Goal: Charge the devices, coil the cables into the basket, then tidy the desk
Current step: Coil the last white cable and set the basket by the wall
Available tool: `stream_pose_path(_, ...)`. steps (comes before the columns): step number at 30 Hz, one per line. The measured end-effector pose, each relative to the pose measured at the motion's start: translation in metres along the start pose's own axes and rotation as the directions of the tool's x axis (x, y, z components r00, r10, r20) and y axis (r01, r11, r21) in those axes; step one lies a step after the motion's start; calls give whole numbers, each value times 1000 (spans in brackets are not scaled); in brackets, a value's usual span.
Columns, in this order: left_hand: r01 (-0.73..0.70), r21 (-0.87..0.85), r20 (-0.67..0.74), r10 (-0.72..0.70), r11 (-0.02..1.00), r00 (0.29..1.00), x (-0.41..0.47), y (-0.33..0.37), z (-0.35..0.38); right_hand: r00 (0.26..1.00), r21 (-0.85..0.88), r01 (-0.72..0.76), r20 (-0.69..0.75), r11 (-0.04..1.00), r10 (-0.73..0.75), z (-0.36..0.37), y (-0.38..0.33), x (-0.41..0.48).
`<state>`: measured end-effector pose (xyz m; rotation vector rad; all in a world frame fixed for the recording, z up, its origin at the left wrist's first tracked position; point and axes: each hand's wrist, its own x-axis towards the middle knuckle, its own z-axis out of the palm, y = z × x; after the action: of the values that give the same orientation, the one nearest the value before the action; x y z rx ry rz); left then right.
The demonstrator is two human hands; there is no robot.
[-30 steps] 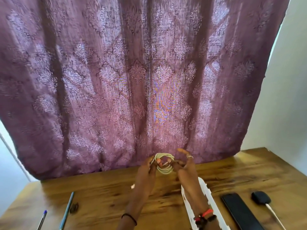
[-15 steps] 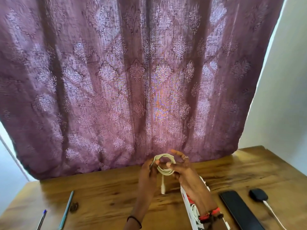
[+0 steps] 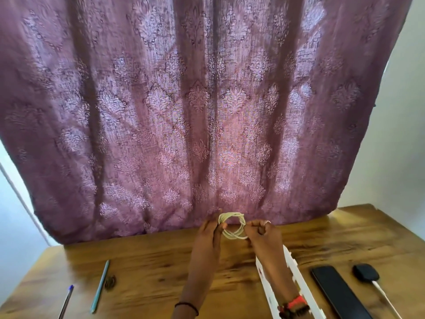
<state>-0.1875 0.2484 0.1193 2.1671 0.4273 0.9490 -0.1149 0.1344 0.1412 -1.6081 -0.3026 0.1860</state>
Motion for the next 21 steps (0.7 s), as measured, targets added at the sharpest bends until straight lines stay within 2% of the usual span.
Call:
stream_pose_path(6, 23, -45, 7, -23, 999, 1000, 7, -5, -10, 998, 70, -57, 30, 996, 55, 8, 2, 0)
stream_pose_path(12, -34, 66, -47, 37, 997, 998, 2, -10, -10, 989, 84, -98, 122, 992, 87, 15, -3, -5)
stream_pose_path(14, -41, 76, -62, 46, 996, 997, 0, -11, -13, 983, 25, -81, 167, 996, 76, 15, -4, -5)
stream_pose_path(17, -42, 64, -96, 48, 997, 994, -2, -15, -20, 977, -135, 38, 213, 990, -9, 13, -5, -6)
stream_pose_path(19, -7, 46, -128, 13, 999, 992, 1, -18, -25, 960, -126, 43, 280, 991, -7, 12, -8, -8)
stream_pose_path(21, 78, -69, -147, -88, 995, 985, 1, -18, -30, 939, -131, 44, 343, 990, 3, 12, -9, -8)
